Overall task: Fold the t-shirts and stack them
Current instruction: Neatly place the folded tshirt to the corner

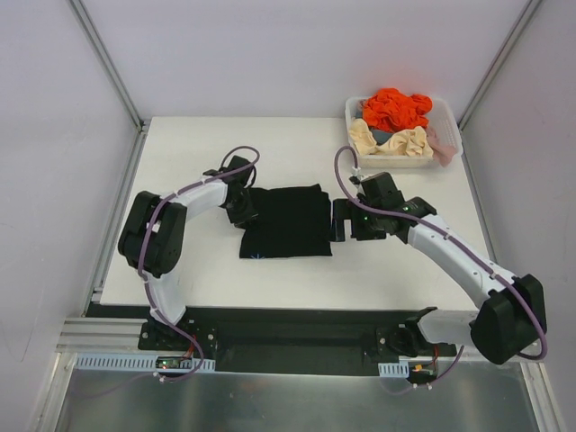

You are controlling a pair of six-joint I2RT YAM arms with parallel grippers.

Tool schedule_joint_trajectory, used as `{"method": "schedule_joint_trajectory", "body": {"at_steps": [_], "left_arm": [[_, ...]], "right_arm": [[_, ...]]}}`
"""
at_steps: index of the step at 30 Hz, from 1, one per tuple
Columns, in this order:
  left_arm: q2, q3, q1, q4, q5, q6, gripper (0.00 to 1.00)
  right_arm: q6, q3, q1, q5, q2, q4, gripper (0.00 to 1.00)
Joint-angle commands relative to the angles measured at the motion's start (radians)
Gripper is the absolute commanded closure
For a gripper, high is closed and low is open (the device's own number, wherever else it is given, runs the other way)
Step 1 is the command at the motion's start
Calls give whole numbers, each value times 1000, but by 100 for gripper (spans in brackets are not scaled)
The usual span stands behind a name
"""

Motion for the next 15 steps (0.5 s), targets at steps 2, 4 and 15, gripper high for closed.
{"method": "schedule_joint_trajectory", "body": {"at_steps": [2, 4, 15], "left_arm": [[57, 82, 11, -36, -41, 31, 92], [74, 111, 11, -72, -122, 48, 100], [210, 387, 138, -258, -388, 134, 100]], "right_arm": [[-30, 63, -6, 13, 43, -11, 3], [-33, 69, -9, 25, 60, -12, 3], [-64, 126, -10, 64, 166, -15, 3]]}}
